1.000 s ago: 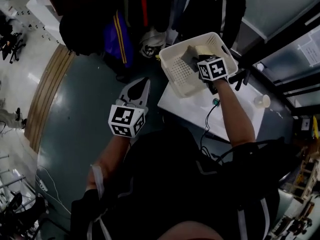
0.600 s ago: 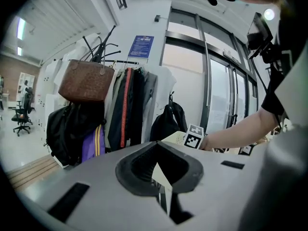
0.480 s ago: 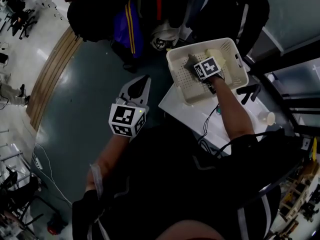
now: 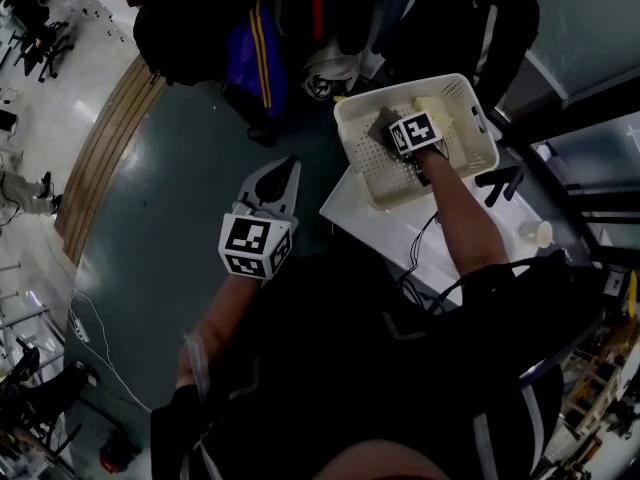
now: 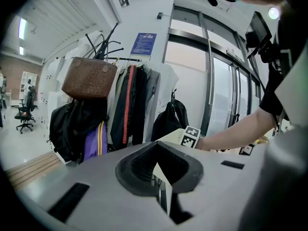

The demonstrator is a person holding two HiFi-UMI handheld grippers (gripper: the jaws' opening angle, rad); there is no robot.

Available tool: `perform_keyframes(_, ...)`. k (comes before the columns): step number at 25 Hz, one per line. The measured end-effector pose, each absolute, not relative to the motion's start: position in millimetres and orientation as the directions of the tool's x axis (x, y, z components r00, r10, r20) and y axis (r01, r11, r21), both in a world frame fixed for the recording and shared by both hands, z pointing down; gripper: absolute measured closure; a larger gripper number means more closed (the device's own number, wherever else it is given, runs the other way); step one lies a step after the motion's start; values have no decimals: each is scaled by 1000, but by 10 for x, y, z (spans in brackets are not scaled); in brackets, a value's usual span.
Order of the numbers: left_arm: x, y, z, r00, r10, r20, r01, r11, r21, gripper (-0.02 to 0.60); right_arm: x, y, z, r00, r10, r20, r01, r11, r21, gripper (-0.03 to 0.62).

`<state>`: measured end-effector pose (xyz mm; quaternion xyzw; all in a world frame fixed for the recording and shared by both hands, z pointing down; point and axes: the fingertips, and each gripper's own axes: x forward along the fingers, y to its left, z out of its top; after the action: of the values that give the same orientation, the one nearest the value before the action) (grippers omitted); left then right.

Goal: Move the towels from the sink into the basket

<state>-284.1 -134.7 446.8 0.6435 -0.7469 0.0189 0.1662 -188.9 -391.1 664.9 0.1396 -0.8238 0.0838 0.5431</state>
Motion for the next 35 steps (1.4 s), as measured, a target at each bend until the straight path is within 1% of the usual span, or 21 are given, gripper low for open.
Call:
perform_keyframes(1,-2850,-1314,4457,-109,-958,266,-967,165,194,578,-1897,-3882,6602,-374,-144,916,-322,947,17,417)
perform_keyframes(4,-2837,-1269,4388,-76,-969,234,-970,126,209,578,-1917,-3828,6407,-396,-167,903,-321,947,34,416)
perform_keyframes(10,-2763,-1193,4322,-16,-975,221,-977,62,204,578,-1986,-3697,5624,-547,-256,797,-351,935,59,428)
perform_keyframes(15,-2668,-1069,4068,-3,-991,133,-991,21,135,578,-1900,-3371,4980,-656,-315,686,-365,928,77,508)
perform_keyframes(17,-2592,-1030,3989,28,-994,106,-987,-11,159,578,-1772,-3240,4791,-675,-343,653,-381,920,89,517)
perform_keyframes(20,-2459,-953,3993,103,-990,99,-979,-83,186,578,-1511,-3026,4533,-687,-407,602,-441,892,100,544)
perform_keyframes(23,-2264,-831,3971,199,-976,84,-954,-174,244,578,-1202,-2759,4355,-691,-446,568,-517,855,42,556)
perform_keyframes(26,-2020,-811,3875,280,-958,56,-939,-261,226,578,-852,-2597,4154,-679,-517,521,-590,807,31,565)
perform_keyframes(31,-1719,-789,3850,375,-926,42,-901,-354,250,578,-321,-2328,3894,-645,-633,428,-690,723,30,569)
perform_keyframes(35,-1515,-827,3813,421,-906,34,-882,-400,250,578,34,-2231,3758,-608,-705,366,-755,656,8,574)
